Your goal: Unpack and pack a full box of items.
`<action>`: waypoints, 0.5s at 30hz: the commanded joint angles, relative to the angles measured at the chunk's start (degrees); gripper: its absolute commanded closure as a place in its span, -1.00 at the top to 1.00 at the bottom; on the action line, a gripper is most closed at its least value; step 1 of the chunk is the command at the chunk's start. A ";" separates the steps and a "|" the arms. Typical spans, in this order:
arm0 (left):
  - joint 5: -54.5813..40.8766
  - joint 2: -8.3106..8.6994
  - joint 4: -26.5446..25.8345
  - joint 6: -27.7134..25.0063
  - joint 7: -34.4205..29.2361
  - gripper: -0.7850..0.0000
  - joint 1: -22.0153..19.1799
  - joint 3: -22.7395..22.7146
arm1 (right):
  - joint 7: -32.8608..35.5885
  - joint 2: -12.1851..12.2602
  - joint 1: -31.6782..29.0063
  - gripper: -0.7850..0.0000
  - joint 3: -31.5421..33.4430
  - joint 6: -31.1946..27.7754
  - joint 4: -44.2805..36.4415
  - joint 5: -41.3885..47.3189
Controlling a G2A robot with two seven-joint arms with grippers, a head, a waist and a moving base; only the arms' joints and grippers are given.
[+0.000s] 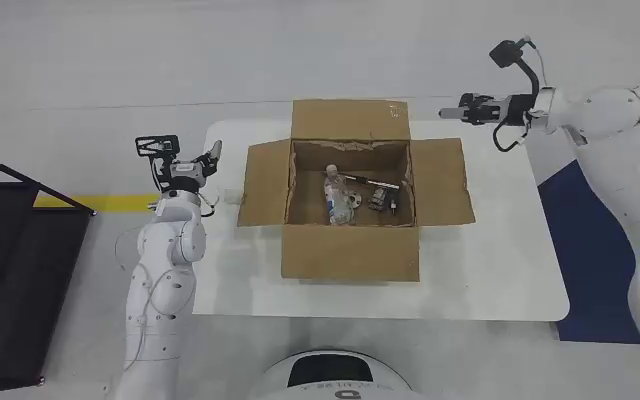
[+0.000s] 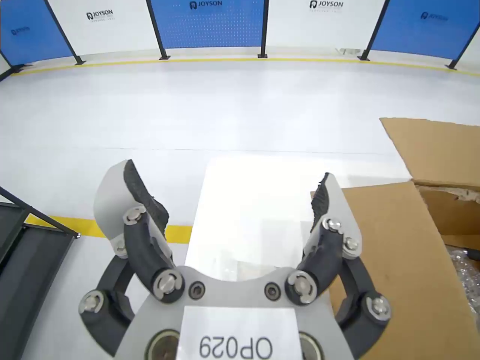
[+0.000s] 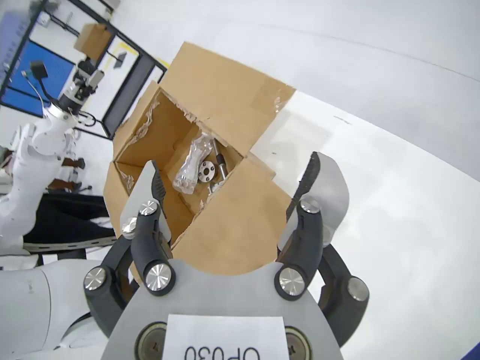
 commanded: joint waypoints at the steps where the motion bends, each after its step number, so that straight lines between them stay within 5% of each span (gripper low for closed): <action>1: -0.04 0.00 -0.04 0.03 0.01 1.00 0.01 -0.01 | 1.48 -0.63 -0.15 0.41 -1.14 -0.27 -2.95 -0.41; 3: -0.04 0.00 -0.04 0.03 0.01 1.00 0.01 -0.01 | 2.93 -1.00 0.26 1.00 -1.50 -2.75 -3.08 -0.67; 12: -0.04 0.00 -0.04 0.03 0.01 1.00 0.01 -0.01 | 2.93 -1.00 0.26 1.00 -1.50 -2.75 -3.08 -0.67; 15: -0.04 0.00 -0.04 0.03 0.01 1.00 0.01 -0.01 | 2.68 -2.17 0.66 1.00 -4.33 3.64 -10.61 -7.82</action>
